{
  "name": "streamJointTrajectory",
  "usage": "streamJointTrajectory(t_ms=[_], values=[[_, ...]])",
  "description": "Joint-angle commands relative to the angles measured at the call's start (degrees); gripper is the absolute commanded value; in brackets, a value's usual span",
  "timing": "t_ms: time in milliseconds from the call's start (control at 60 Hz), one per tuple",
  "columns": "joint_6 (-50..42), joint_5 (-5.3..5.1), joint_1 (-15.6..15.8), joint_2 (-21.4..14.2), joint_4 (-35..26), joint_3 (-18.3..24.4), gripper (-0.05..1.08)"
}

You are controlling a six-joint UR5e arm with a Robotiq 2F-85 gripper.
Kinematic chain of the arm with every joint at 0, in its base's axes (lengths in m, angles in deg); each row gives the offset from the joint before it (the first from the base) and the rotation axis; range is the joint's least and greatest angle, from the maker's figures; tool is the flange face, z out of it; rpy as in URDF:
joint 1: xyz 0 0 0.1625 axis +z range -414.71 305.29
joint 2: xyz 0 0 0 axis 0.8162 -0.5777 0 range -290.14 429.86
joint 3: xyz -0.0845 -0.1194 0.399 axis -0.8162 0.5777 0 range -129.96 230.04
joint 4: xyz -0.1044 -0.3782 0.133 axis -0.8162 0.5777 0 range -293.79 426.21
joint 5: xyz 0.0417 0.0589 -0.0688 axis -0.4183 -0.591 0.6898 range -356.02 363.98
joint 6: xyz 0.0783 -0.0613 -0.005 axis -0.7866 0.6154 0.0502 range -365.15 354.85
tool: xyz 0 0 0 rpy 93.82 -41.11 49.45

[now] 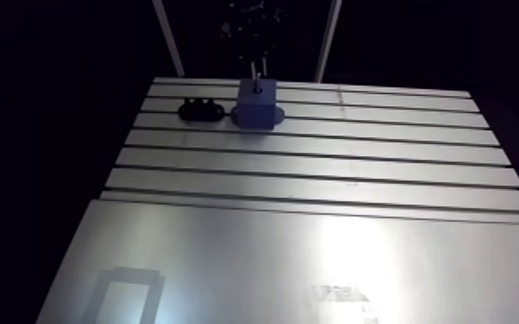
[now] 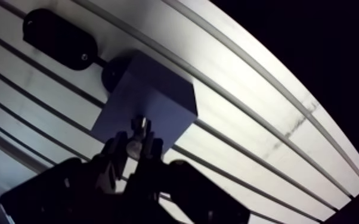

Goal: Pick up the M10 bolt and insert it into the hex recess until seated.

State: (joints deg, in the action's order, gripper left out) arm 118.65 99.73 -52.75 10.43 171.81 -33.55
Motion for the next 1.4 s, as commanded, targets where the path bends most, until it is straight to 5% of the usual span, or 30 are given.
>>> streamJointTrajectory(t_ms=[17, 850, 917, 933, 950, 983, 1000, 1017, 1400], values=[[0.0, -0.08, 0.0, 0.1, 0.0, -0.1, 1.06], [-0.6, 0.36, 0.1, 0.1, 0.3, -1.4, 1.04], [-0.8, 0.36, 0.1, 0.1, 0.3, -1.4, 0.95], [-0.9, 0.29, 0.1, 0.1, 0.6, -1.4, 0.81], [-0.9, 0.29, 0.1, 0.1, 0.6, -1.4, 0.81], [-0.6, 0.03, 0.2, 0.1, 1.4, -1.4, 0.31], [-0.6, 0.03, 0.2, 0.1, 1.4, -1.4, 0.31], [-0.5, -0.06, 0.2, 0.0, 1.6, -1.4, 0.01], [-2.3, -0.43, 0.2, -0.5, 4.0, -1.2, 0.0]])
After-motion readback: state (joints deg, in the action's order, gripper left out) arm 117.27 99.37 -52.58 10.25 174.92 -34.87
